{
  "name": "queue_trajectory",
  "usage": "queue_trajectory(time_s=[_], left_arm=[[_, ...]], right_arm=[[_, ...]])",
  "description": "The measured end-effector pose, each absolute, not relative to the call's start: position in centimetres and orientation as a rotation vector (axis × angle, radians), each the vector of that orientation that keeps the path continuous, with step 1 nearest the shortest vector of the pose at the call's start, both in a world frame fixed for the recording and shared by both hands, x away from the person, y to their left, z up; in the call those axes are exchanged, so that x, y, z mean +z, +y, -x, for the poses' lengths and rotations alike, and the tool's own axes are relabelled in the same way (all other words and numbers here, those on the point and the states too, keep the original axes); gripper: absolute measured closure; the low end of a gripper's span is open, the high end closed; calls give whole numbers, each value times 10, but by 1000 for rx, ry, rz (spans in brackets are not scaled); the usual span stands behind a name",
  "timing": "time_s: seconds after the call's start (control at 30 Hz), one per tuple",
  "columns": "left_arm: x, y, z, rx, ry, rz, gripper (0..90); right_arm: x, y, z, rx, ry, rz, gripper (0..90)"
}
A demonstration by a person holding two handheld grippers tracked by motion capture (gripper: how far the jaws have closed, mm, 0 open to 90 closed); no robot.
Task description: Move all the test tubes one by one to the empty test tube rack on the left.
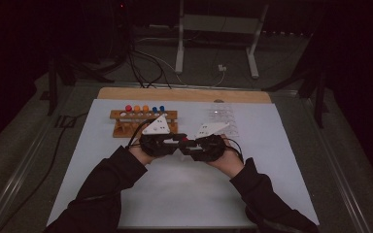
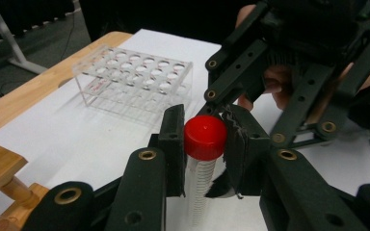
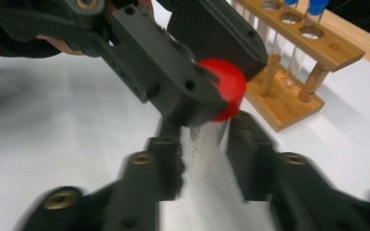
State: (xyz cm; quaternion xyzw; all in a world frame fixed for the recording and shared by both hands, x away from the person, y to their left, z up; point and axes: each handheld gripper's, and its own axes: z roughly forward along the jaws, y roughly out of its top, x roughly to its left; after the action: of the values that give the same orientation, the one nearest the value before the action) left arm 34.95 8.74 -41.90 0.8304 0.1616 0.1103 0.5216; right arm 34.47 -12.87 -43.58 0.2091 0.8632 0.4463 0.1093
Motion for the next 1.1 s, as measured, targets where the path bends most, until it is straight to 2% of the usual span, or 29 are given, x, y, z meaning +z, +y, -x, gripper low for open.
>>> queue_trajectory(time_s=[0.37, 0.53, 0.6, 0.7, 1.1], left_arm=[[-403, 119, -352, 333, 447, -1927, 719], [-392, 141, -353, 388, 496, -1898, 719], [-388, 151, -354, 412, 515, -1887, 719], [-383, 166, -355, 445, 550, -1870, 719], [-376, 214, -364, 573, 678, -1857, 719]], right_arm=[[-430, -142, -339, 1410, 2453, -662, 320], [-430, -150, -336, 1465, 2442, -685, 137], [-430, -153, -334, 1459, 2420, -696, 127], [-432, -156, -332, 1471, 2419, -682, 15], [-432, -162, -322, 1511, 2358, -675, 0]])
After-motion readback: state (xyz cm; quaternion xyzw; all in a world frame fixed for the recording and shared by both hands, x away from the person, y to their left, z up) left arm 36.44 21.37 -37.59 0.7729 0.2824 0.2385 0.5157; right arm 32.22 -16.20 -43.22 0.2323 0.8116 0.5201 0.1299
